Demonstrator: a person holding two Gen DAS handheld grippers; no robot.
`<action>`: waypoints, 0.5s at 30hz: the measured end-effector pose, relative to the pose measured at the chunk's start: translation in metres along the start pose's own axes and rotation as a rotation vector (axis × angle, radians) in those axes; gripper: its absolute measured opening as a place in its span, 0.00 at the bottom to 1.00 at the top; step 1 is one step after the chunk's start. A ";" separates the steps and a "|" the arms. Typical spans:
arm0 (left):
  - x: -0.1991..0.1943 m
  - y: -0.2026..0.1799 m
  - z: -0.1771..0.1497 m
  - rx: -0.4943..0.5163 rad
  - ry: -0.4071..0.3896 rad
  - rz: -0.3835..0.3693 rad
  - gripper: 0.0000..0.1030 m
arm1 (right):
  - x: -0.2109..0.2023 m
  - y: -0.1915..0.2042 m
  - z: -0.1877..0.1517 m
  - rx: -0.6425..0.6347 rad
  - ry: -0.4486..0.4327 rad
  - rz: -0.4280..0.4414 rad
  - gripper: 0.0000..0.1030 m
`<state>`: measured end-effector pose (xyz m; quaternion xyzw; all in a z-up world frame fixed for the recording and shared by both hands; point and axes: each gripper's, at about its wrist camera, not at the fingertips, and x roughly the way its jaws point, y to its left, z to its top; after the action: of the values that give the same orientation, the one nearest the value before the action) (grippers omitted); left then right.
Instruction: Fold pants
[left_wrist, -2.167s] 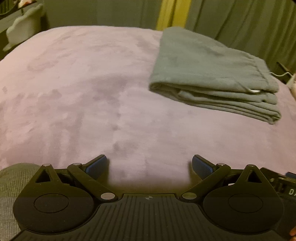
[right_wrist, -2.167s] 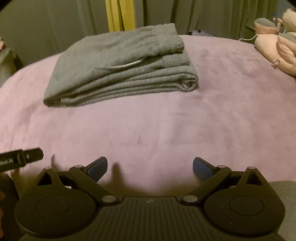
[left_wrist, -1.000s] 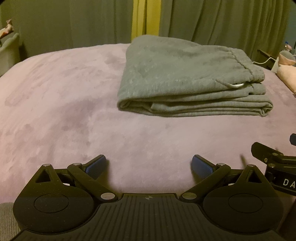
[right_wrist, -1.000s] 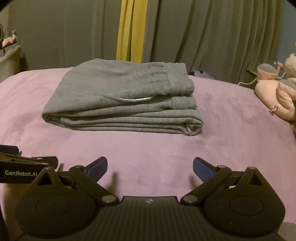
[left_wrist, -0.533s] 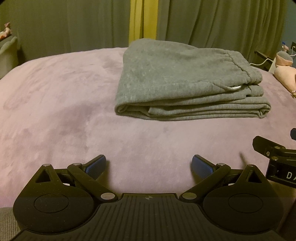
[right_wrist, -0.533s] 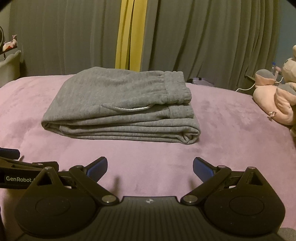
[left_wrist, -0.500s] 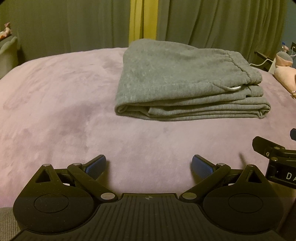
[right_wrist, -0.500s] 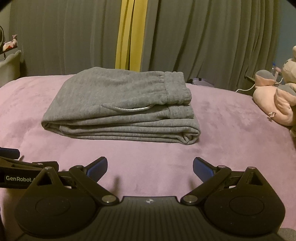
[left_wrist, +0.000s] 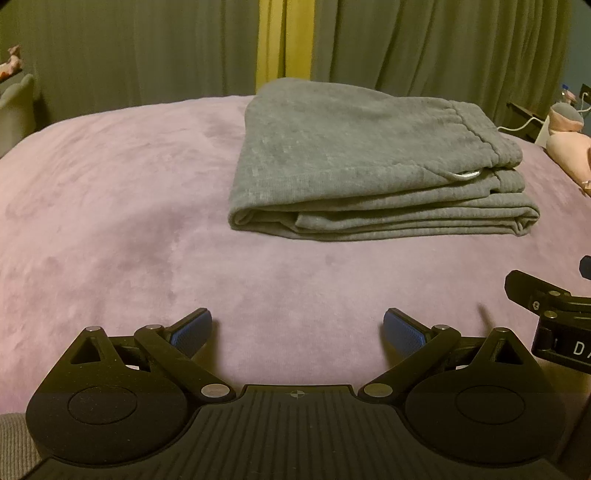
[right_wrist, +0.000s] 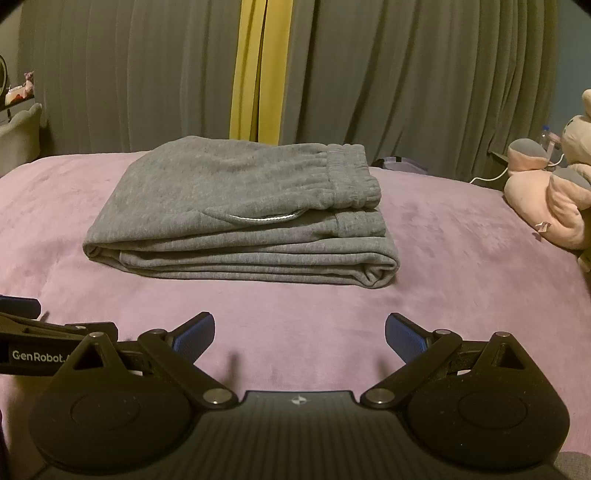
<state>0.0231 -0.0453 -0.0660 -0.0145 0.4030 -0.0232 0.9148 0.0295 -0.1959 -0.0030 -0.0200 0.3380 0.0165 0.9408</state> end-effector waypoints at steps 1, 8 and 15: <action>0.000 0.000 0.000 -0.001 -0.001 -0.001 0.99 | 0.000 0.000 0.000 -0.001 0.000 0.000 0.96; 0.000 0.000 0.000 -0.001 0.000 -0.003 0.99 | -0.001 -0.001 0.000 -0.001 -0.001 -0.001 0.96; 0.001 -0.002 -0.001 0.010 0.000 -0.003 0.99 | 0.000 -0.001 0.000 -0.002 -0.002 -0.002 0.96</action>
<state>0.0229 -0.0478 -0.0672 -0.0104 0.4026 -0.0267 0.9149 0.0293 -0.1974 -0.0034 -0.0212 0.3371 0.0160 0.9411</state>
